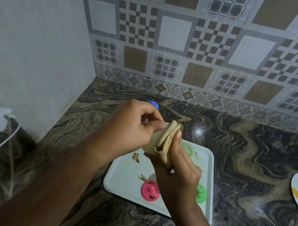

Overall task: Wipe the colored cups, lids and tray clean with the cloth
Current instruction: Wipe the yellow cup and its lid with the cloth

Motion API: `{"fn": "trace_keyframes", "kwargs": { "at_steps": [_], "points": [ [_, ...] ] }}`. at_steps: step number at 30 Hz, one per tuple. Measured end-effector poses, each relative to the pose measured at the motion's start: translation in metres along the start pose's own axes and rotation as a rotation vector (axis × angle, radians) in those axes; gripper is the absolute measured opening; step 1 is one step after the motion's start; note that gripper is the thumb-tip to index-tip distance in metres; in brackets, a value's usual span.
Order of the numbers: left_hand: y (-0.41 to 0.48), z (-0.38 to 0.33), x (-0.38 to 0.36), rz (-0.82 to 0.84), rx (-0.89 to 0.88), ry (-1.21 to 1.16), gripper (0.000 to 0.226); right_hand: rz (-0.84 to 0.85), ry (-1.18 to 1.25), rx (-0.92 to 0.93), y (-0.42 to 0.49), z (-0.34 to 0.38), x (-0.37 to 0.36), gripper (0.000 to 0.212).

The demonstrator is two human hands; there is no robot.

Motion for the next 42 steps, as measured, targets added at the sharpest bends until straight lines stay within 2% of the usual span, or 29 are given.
{"fn": "trace_keyframes", "kwargs": {
  "at_steps": [2,5,7,9,12,14,16,19,21,23,26,29,31,34,36,38,42],
  "points": [
    [0.001,0.003,0.000,0.029,0.026,-0.068,0.002,-0.003,0.062,-0.096,-0.001,-0.002,0.003,0.073],
    [0.005,0.019,0.003,0.122,0.134,-0.266,0.022,-0.011,0.158,-0.173,-0.002,-0.008,0.008,0.077],
    [0.007,0.024,0.002,0.151,0.150,-0.327,0.021,-0.001,0.193,-0.164,-0.002,-0.013,0.007,0.076],
    [0.010,0.023,0.001,0.137,0.134,-0.281,0.005,0.031,0.161,-0.117,0.001,-0.010,0.004,0.073],
    [0.010,0.012,-0.002,0.110,0.045,-0.090,0.010,0.004,0.050,0.005,0.005,-0.003,0.005,0.070],
    [0.007,0.002,-0.002,0.072,-0.012,-0.030,0.010,-0.019,0.032,0.021,0.007,-0.004,0.007,0.071],
    [0.006,0.002,-0.002,0.068,-0.003,-0.138,0.001,-0.048,0.101,-0.096,0.007,-0.009,0.009,0.072],
    [0.007,0.016,-0.007,0.167,0.147,-0.364,0.023,-0.095,0.305,-0.317,0.002,-0.022,0.010,0.063],
    [0.009,0.023,-0.008,0.182,0.210,-0.441,0.022,-0.062,0.366,-0.347,-0.002,-0.028,0.007,0.054],
    [0.012,0.025,-0.006,0.150,0.218,-0.430,0.012,-0.046,0.344,-0.301,0.000,-0.027,0.006,0.053],
    [0.015,0.016,-0.003,0.120,0.092,-0.160,0.015,0.000,0.117,-0.134,0.006,-0.017,0.007,0.061],
    [0.010,0.003,-0.005,0.055,0.007,0.018,0.014,-0.015,0.067,-0.006,0.007,-0.010,0.007,0.069],
    [0.005,0.000,-0.007,0.025,-0.025,-0.047,0.008,-0.044,0.088,-0.026,0.007,-0.011,0.009,0.071],
    [0.006,0.013,-0.008,0.095,0.067,-0.264,0.023,-0.088,0.216,-0.181,0.008,-0.017,0.015,0.075],
    [0.009,0.020,-0.008,0.112,0.109,-0.321,0.018,-0.076,0.263,-0.221,0.010,-0.021,0.016,0.076],
    [0.011,0.022,-0.006,0.072,0.114,-0.286,0.007,-0.054,0.193,-0.165,0.009,-0.018,0.014,0.075],
    [0.011,0.012,-0.002,0.016,0.030,-0.126,0.015,-0.031,0.008,0.018,0.009,-0.006,0.009,0.071]
  ]
}}
Point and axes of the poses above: each hand's wrist, its own y-axis towards the middle knuckle, its own x-axis out of the back of the hand, z = x × y, the point moved 5 cm from there along y, towards the middle knuckle, and after that the axes turned 12 degrees about x, right-handed, at the moved point
